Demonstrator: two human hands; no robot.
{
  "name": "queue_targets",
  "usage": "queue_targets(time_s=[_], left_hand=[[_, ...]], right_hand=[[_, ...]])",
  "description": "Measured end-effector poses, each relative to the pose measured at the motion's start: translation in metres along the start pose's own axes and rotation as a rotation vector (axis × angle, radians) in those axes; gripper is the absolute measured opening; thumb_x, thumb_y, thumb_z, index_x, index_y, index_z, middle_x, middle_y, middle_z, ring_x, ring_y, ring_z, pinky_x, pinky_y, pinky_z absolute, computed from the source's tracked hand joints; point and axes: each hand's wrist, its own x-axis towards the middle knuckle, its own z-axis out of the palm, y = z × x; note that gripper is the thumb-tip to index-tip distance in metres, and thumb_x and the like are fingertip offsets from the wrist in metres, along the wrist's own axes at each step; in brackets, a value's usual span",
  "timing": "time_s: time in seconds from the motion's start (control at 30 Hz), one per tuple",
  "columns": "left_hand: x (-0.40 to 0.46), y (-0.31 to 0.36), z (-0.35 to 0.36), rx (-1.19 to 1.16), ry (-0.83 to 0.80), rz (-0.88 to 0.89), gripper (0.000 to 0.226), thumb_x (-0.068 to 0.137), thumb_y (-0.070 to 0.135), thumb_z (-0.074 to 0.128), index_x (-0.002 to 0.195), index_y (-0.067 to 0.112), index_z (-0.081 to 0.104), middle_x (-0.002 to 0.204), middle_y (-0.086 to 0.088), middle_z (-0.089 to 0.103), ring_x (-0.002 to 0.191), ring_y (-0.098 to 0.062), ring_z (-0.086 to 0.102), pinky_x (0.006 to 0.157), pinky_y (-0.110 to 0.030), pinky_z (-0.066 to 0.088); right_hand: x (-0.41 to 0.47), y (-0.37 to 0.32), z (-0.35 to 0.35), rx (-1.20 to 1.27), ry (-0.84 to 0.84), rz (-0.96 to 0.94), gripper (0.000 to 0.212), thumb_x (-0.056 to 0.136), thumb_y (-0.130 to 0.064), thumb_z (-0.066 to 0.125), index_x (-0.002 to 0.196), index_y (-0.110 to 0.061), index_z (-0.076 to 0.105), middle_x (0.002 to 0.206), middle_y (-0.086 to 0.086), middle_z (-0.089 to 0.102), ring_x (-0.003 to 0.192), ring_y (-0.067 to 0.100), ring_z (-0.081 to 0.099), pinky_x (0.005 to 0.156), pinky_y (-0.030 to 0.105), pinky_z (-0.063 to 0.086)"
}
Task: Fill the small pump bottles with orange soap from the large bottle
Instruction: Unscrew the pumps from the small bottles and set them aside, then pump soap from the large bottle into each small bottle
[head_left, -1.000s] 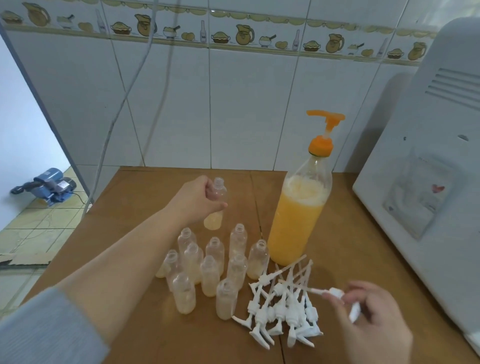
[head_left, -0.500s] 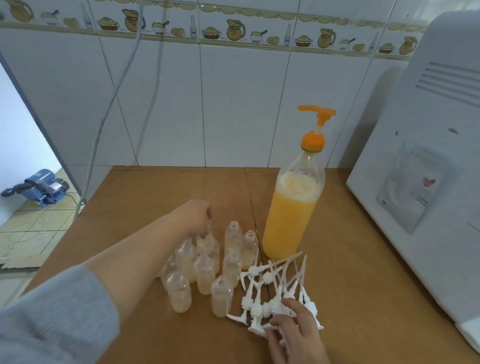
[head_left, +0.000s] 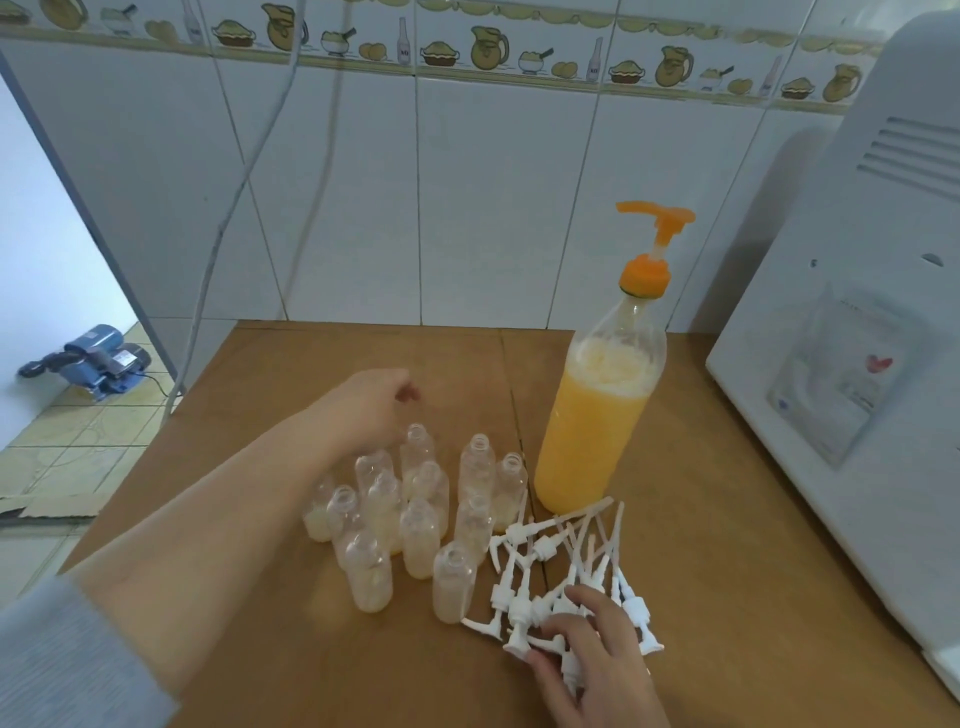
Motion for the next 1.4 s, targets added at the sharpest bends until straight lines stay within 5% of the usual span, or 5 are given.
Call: queue_targets(time_s=[0.3, 0.5, 0.83, 1.23, 1.4], left_hand=[[-0.110, -0.030, 0.009, -0.711, 0.801, -0.199, 0.015, 0.093, 0.021, 0.055, 0.107, 0.028, 0.054, 0.094, 0.012, 0.056, 0.084, -0.005, 0.053, 0.073, -0.019, 0.039], [-0.149, -0.060, 0.103, -0.852, 0.551, -0.295, 0.041, 0.073, 0.003, 0.076, 0.089, 0.033, 0.054, 0.096, -0.008, 0.062, 0.071, -0.005, 0.055, 0.060, -0.006, 0.041], [-0.136, -0.043, 0.157, -0.787, 0.361, -0.330, 0.070, 0.062, 0.016, 0.088, 0.122, 0.015, 0.051, 0.115, 0.001, 0.053, 0.106, -0.015, 0.053, 0.090, -0.029, 0.040], [-0.123, -0.028, 0.145, -0.653, 0.431, -0.432, 0.036, 0.071, 0.039, 0.079, 0.094, 0.026, 0.053, 0.095, 0.009, 0.053, 0.086, -0.010, 0.054, 0.073, -0.034, 0.046], [-0.134, -0.023, 0.143, -0.651, 0.443, -0.377, 0.023, 0.079, 0.035, 0.072, 0.087, 0.037, 0.051, 0.098, 0.005, 0.055, 0.082, -0.012, 0.056, 0.075, -0.034, 0.046]], right_hand=[[0.005, 0.011, -0.015, -0.028, 0.045, 0.012, 0.039, 0.090, -0.062, 0.038, 0.096, -0.031, 0.060, 0.116, -0.010, 0.050, 0.103, 0.008, 0.050, 0.091, 0.014, 0.037], [0.039, 0.000, -0.052, -0.055, 0.105, 0.228, 0.052, 0.089, -0.065, 0.030, 0.115, -0.030, 0.059, 0.125, -0.017, 0.046, 0.120, -0.002, 0.033, 0.098, 0.037, 0.032], [0.223, -0.055, -0.187, 0.224, 0.692, 0.139, 0.039, 0.096, -0.042, 0.034, 0.112, -0.017, 0.058, 0.101, -0.013, 0.052, 0.099, 0.002, 0.047, 0.089, 0.015, 0.035], [0.313, -0.069, -0.159, -0.243, -0.044, 0.367, 0.074, 0.098, -0.056, 0.006, 0.060, -0.007, 0.046, 0.060, 0.010, 0.045, 0.060, 0.024, 0.044, 0.052, 0.033, 0.029], [0.313, -0.061, -0.169, -0.054, -0.122, 0.272, 0.081, 0.097, -0.058, 0.006, 0.118, -0.005, 0.063, 0.119, 0.013, 0.063, 0.104, 0.028, 0.056, 0.088, 0.036, 0.038]])
